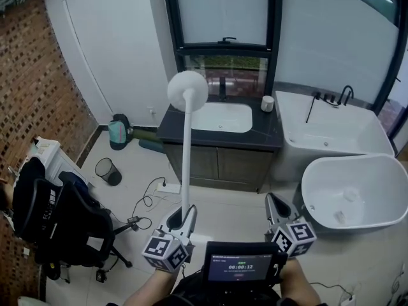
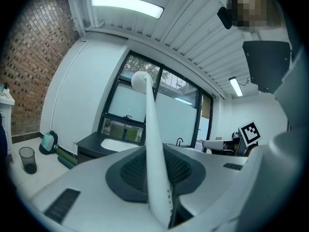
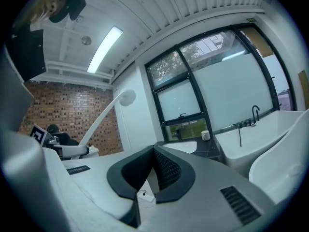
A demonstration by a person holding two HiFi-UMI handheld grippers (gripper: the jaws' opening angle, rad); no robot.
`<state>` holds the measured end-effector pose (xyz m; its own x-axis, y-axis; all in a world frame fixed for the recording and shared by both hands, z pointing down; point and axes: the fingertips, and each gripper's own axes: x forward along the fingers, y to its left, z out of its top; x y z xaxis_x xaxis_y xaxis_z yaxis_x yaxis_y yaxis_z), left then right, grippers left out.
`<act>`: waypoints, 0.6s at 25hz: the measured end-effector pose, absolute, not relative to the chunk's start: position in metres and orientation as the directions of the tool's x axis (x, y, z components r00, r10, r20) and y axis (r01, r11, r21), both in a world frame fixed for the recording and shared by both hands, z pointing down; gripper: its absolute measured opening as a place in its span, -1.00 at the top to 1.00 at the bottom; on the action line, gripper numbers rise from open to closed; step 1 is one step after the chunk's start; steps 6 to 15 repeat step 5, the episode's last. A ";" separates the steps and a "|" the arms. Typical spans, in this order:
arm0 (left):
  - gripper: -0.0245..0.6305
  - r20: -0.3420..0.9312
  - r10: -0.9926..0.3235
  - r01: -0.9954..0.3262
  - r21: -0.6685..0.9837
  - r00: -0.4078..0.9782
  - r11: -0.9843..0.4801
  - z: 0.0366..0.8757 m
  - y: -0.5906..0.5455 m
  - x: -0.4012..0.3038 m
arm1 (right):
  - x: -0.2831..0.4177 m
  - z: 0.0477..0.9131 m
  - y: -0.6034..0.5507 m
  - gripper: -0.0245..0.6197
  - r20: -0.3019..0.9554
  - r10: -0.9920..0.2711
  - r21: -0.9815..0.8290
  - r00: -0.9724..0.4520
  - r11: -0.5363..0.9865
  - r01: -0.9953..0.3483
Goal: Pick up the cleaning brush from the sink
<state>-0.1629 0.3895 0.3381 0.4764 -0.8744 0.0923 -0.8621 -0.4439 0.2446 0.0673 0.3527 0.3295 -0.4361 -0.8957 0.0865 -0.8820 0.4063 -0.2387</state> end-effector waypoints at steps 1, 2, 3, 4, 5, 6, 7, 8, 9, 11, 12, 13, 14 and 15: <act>0.66 0.087 -0.874 -0.862 0.240 0.478 -0.447 0.336 0.390 -0.163 | 0.066 0.330 0.354 0.94 0.087 -0.895 -0.236 -0.438 0.408 -0.882; 0.66 0.081 -0.874 -0.862 0.232 0.479 -0.451 0.334 0.391 -0.163 | 0.066 0.330 0.355 0.94 0.086 -0.894 -0.234 -0.439 0.410 -0.881; 0.66 0.076 -0.874 -0.862 0.223 0.481 -0.455 0.331 0.392 -0.163 | 0.065 0.329 0.355 0.94 0.084 -0.895 -0.232 -0.439 0.411 -0.882; 0.66 0.071 -0.873 -0.863 0.213 0.482 -0.459 0.329 0.393 -0.163 | 0.065 0.329 0.356 0.94 0.081 -0.895 -0.230 -0.439 0.411 -0.882; 0.66 0.066 -0.873 -0.863 0.203 0.483 -0.463 0.326 0.394 -0.163 | 0.064 0.328 0.356 0.94 0.078 -0.896 -0.228 -0.438 0.411 -0.882; 0.66 0.066 -0.873 -0.863 0.203 0.483 -0.463 0.326 0.394 -0.163 | 0.064 0.328 0.356 0.94 0.078 -0.896 -0.228 -0.438 0.411 -0.882; 0.66 0.066 -0.873 -0.863 0.203 0.483 -0.463 0.326 0.394 -0.163 | 0.064 0.328 0.356 0.94 0.078 -0.896 -0.228 -0.438 0.411 -0.882; 0.66 0.066 -0.873 -0.863 0.203 0.483 -0.463 0.326 0.394 -0.163 | 0.064 0.328 0.356 0.94 0.078 -0.896 -0.228 -0.438 0.411 -0.882; 0.66 0.066 -0.873 -0.863 0.203 0.483 -0.463 0.326 0.394 -0.163 | 0.064 0.328 0.356 0.94 0.078 -0.896 -0.228 -0.438 0.411 -0.882; 0.66 0.066 -0.873 -0.863 0.203 0.483 -0.463 0.326 0.394 -0.163 | 0.064 0.328 0.356 0.94 0.078 -0.896 -0.228 -0.438 0.411 -0.882; 0.66 0.066 -0.873 -0.863 0.203 0.483 -0.463 0.326 0.394 -0.163 | 0.064 0.328 0.356 0.94 0.078 -0.896 -0.228 -0.438 0.411 -0.882; 0.66 0.066 -0.873 -0.863 0.203 0.483 -0.463 0.326 0.394 -0.163 | 0.064 0.328 0.356 0.94 0.078 -0.896 -0.228 -0.438 0.411 -0.882; 0.66 0.066 -0.873 -0.863 0.203 0.483 -0.463 0.326 0.394 -0.163 | 0.064 0.328 0.356 0.94 0.078 -0.896 -0.228 -0.438 0.411 -0.882; 0.66 0.066 -0.873 -0.863 0.203 0.483 -0.463 0.326 0.394 -0.163 | 0.064 0.328 0.356 0.94 0.078 -0.896 -0.228 -0.438 0.411 -0.882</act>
